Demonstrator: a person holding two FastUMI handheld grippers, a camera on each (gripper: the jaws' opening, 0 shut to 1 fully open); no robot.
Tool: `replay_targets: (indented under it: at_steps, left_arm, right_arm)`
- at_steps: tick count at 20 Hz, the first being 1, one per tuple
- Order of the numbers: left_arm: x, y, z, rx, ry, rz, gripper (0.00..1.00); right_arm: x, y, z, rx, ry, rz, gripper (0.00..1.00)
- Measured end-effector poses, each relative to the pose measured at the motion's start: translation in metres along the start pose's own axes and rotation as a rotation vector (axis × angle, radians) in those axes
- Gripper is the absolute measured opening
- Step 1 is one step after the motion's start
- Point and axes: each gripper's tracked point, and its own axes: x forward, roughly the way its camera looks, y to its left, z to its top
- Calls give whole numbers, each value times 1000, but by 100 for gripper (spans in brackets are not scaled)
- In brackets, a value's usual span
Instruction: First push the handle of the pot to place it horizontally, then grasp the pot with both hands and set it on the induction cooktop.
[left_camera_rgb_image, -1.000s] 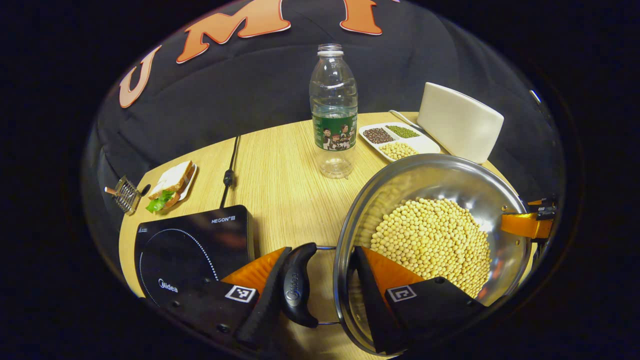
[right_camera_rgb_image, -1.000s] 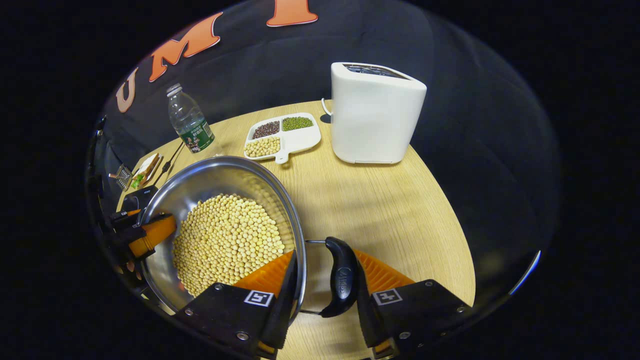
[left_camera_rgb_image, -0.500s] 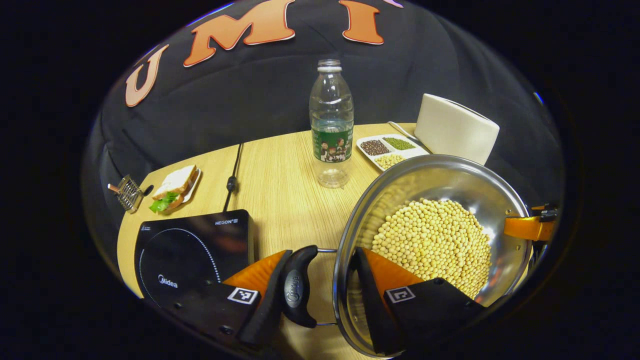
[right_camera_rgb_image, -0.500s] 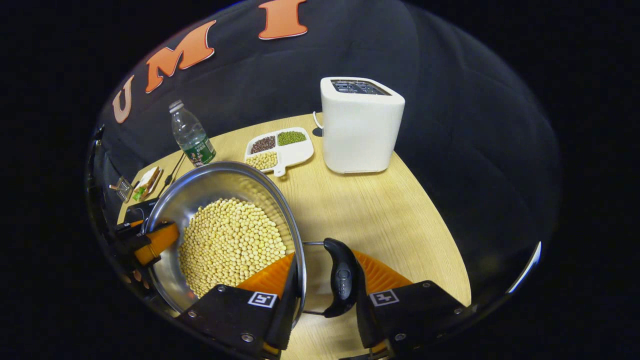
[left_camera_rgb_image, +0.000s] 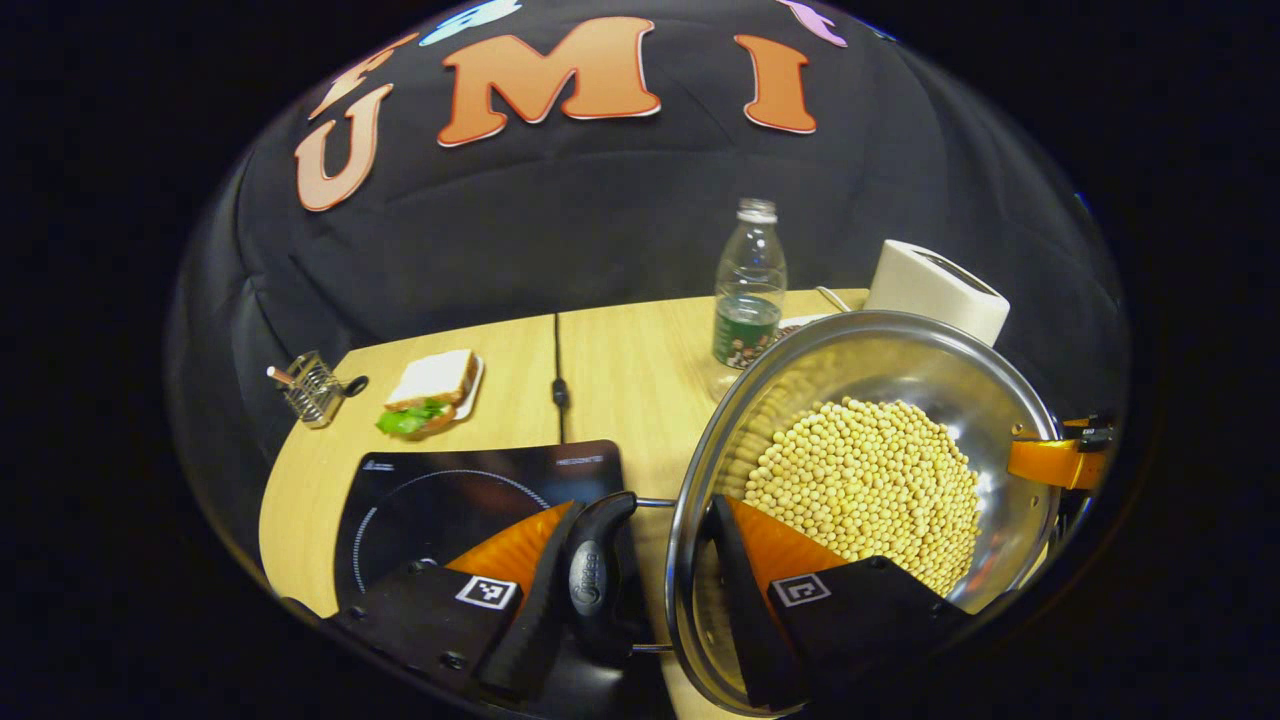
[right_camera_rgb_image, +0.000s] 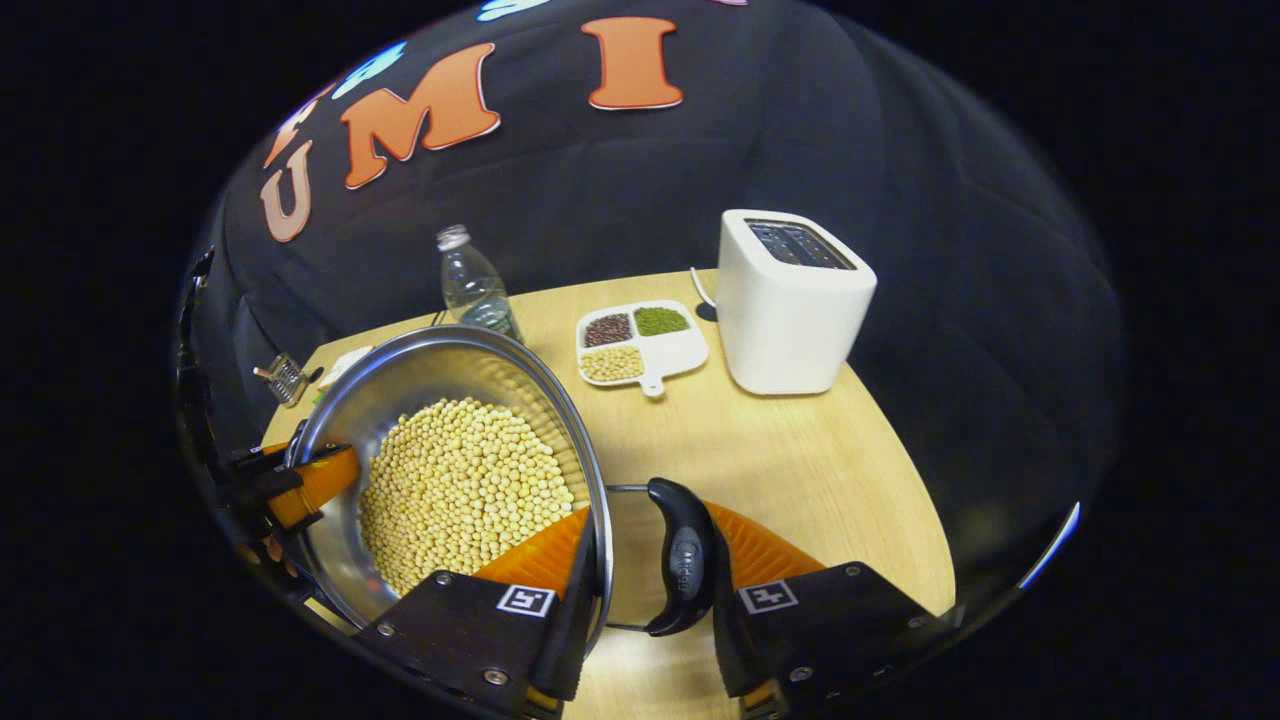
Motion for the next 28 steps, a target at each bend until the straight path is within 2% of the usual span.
replay_targets:
  at_steps: [2,7,8,15,20,21,22,23,28]
  left_arm:
    - [-9,23,0,-10,-5,24,81]
    - [-31,84,-6,-42,3,79,75]
    - [-35,96,-6,-48,4,90,78]
    - [-64,172,-6,-79,1,169,78]
    - [-70,206,-3,-112,-1,197,78]
    - [-74,213,-4,-111,2,205,75]
    - [-75,221,-4,-108,0,216,81]
    - [-78,228,-3,-98,3,226,78]
    - [-80,252,-1,-89,9,247,77]
  right_arm:
    - [11,1,-4,-16,-6,27,52]
    - [26,2,5,-63,-5,80,53]
    - [30,4,5,-71,-6,90,52]
    - [36,-14,21,-121,-4,159,52]
    - [35,-20,35,-153,-23,178,52]
    - [35,-22,35,-153,-19,185,52]
    - [35,-24,36,-154,-14,191,52]
    - [33,-26,39,-155,-12,197,52]
    - [33,-34,42,-149,0,215,53]
